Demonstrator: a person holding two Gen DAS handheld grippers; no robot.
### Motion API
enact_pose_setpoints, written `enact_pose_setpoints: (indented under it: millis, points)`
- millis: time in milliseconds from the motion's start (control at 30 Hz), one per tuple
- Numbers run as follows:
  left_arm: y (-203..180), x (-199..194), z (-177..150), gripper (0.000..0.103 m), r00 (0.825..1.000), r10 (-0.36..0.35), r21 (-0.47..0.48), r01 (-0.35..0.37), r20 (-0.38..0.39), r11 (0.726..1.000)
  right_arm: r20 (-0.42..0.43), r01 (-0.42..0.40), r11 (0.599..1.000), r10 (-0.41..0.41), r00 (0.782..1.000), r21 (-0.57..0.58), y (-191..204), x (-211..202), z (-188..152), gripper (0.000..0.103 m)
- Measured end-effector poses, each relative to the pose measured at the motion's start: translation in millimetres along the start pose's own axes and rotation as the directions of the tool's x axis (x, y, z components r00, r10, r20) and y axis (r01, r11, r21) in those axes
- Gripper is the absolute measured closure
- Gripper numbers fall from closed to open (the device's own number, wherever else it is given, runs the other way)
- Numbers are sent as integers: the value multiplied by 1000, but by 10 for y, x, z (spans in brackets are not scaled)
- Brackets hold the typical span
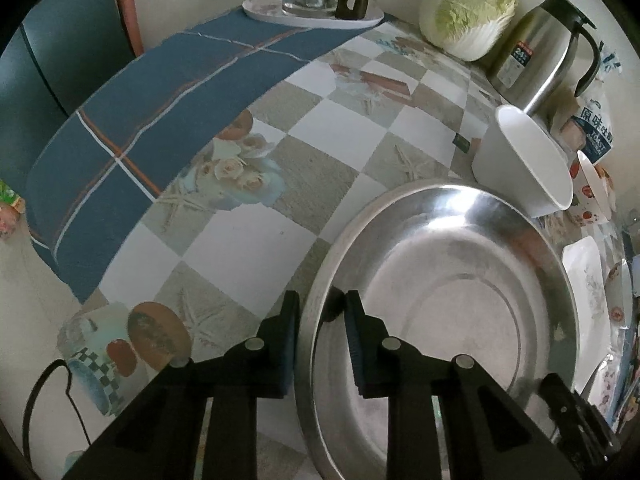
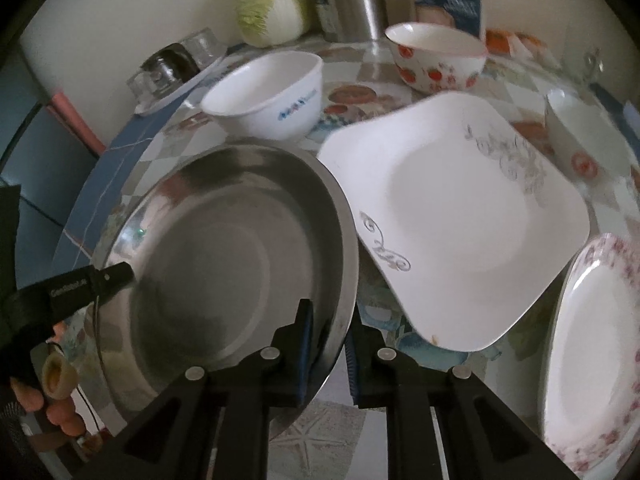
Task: Organize plates and bowls
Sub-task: 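Lift the steel basin with both grippers and lower it onto the white square plate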
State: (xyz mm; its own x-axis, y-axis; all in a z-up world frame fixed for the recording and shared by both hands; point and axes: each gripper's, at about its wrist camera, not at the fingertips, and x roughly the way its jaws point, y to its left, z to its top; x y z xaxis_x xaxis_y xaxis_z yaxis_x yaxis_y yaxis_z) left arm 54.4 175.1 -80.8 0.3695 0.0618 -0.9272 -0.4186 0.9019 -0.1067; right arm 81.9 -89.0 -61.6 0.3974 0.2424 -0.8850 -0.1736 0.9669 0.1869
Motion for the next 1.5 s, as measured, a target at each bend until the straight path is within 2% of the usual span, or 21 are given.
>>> enact_pose_setpoints:
  millis: [300, 500, 700, 833, 1033, 1133, 1300, 1500]
  points:
    - [46, -162, -18, 80, 999, 3, -24, -2, 36, 1000, 42, -28, 999, 29, 999, -32, 32, -181, -29, 86]
    - [31, -326, -44, 80, 996, -3, -26, 5, 91, 1000, 82, -34, 998, 39, 996, -58, 64, -306, -24, 86]
    - [-107, -527, -64, 80, 986, -5, 13, 3, 169, 1000, 136, -32, 996, 42, 990, -80, 54, -466, 11, 86]
    - [-288, -625, -80, 80, 979, 3, 65, -16, 205, 998, 170, -26, 996, 39, 985, -80, -20, -587, 21, 86]
    - [-599, -715, -87, 80, 975, 12, 137, -43, 220, 990, 202, -10, 998, 22, 979, -63, -218, -685, 44, 86]
    - [-758, -751, -80, 80, 976, -4, 168, -33, 218, 985, 227, 26, 998, -13, 974, -51, -319, -749, 51, 85]
    - [-1012, -774, -22, 80, 979, -51, 193, 12, 195, 981, 256, 11, 1000, -8, 967, -10, -582, -845, 91, 85]
    - [-1461, -781, 3, 80, 977, -68, 271, 11, 203, 963, 289, 40, 998, -50, 956, 40, -873, -949, 98, 85]
